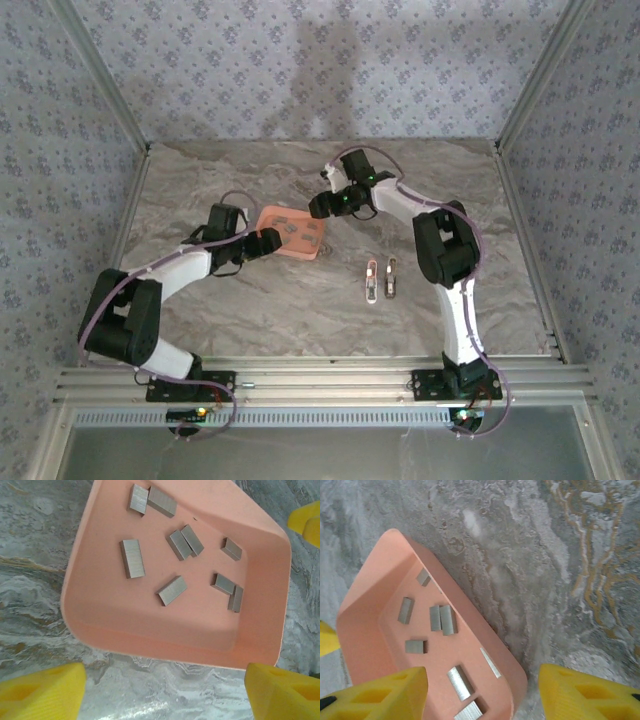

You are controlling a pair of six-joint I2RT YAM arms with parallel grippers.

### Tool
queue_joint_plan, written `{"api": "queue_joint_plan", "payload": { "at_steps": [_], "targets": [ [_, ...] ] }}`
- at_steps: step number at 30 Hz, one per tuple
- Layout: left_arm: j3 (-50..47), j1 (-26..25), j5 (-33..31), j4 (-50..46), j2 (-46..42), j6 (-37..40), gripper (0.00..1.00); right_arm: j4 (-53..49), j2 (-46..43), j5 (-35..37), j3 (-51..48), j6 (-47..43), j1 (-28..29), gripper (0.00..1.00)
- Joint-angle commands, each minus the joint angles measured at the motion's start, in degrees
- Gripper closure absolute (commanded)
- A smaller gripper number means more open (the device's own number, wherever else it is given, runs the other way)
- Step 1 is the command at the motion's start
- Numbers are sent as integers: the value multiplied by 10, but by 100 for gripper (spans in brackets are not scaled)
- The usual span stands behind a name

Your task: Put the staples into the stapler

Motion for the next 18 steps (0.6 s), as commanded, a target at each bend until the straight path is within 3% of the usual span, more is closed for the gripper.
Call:
{"api": "queue_joint_plan", "payload": {
  "at_steps": [1,8,18],
  "targets": [
    [-8,2,19,66,20,-21,17,7,24,-84,30,-8,-3,40],
    [24,2,23,64,54,-11,17,-8,14,-120,12,-10,1,44],
    [67,-2,34,53,91,6,17,-34,-62,-110,-74,-26,12,46]
  ]
}}
